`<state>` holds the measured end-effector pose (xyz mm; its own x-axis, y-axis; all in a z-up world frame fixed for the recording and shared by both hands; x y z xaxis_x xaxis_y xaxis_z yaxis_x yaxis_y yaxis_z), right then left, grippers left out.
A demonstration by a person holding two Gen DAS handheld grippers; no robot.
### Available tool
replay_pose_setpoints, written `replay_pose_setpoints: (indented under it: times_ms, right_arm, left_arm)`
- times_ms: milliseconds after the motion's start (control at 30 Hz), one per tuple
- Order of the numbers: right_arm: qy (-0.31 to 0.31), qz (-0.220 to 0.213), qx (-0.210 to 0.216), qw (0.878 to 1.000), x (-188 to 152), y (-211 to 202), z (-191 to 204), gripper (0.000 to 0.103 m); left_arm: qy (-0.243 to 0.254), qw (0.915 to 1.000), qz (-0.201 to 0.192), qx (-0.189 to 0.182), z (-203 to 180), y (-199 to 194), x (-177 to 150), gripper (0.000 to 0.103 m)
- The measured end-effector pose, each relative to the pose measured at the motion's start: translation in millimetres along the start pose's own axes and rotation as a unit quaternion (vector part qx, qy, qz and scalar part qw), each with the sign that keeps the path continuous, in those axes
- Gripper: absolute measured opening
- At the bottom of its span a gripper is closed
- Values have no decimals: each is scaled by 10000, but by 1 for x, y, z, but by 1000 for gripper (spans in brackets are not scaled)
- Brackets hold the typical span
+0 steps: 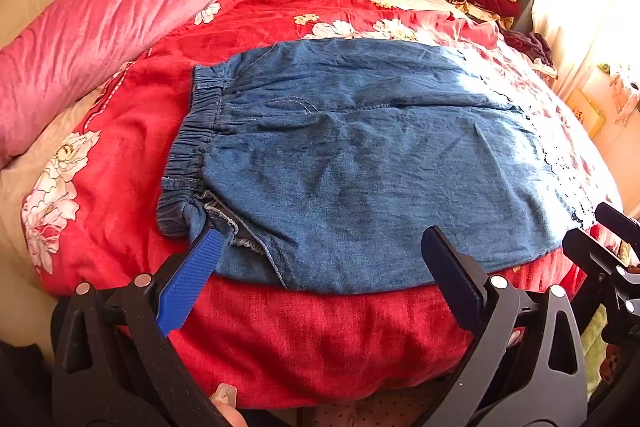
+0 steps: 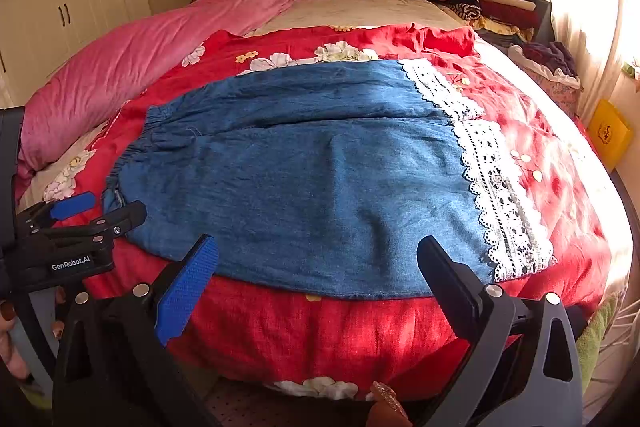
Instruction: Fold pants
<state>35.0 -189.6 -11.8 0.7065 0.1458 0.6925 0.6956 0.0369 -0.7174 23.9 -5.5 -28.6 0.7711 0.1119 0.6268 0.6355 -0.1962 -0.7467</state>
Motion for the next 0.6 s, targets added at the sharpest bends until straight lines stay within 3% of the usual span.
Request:
replay_pose_setpoints:
  times_ms: [600]
  right_arm:
    - [-5,-7,9,10000,0,0,1,99]
  left_arm:
    - [1,10000,-11,2,1,-2,1,94]
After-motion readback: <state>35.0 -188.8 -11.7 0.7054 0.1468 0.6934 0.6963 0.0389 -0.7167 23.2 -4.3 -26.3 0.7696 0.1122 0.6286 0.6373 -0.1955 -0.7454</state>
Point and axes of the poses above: each gripper's, at about its wrist camera, not at the fingertips, and y roughly the way its jaws point, z to its left, x to its top, the point moved 4 cm from there along y, roughly the way its jaws point, and after that the axes turned 12 degrees about -x, right-handed, at the moved point
